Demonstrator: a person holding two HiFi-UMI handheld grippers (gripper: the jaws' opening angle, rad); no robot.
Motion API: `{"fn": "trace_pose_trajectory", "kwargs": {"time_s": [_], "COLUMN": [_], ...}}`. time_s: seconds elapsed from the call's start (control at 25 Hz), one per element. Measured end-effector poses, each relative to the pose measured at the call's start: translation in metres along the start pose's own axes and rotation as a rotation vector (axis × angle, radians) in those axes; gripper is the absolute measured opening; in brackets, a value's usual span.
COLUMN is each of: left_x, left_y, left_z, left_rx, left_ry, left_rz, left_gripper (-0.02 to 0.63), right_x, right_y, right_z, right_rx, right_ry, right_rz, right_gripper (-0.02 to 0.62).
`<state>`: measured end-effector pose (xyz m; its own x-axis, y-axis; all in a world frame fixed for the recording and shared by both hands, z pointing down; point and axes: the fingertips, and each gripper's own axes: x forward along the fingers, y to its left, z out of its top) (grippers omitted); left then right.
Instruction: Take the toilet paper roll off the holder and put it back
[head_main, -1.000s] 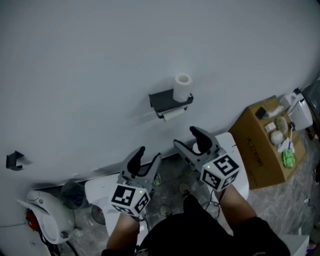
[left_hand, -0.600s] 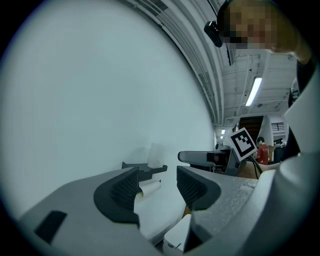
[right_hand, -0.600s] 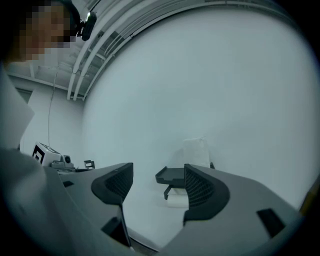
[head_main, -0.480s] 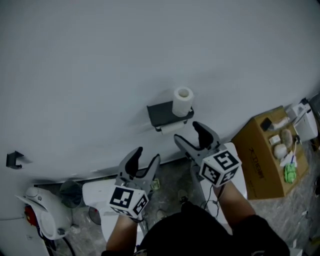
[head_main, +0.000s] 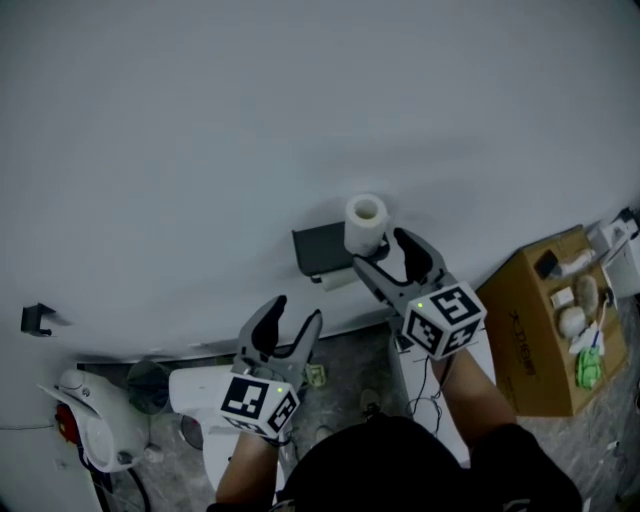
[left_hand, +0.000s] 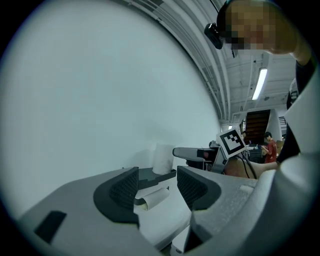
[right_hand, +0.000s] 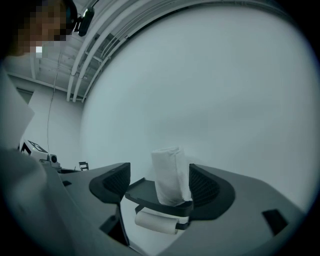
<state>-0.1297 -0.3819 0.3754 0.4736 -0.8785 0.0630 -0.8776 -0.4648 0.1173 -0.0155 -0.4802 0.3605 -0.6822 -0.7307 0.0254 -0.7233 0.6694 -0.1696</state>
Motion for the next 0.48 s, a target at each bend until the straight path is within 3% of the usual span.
{"fn": "trace_pose_trajectory", "kwargs": {"time_s": [0.48], "left_x": [0.025], "left_y": [0.013], "left_z": [0.004], "left_rx": [0.004], "left_ry": [-0.007], "left_rz": [0.064], "left_gripper": [0.227], "right_x": [0.041], "right_y": [-0.02], "right_z": [-0.006], "right_rx": [-0.074], "right_ry": [0.061], "right_rz": [0.087], "right_gripper": [0.355]}}
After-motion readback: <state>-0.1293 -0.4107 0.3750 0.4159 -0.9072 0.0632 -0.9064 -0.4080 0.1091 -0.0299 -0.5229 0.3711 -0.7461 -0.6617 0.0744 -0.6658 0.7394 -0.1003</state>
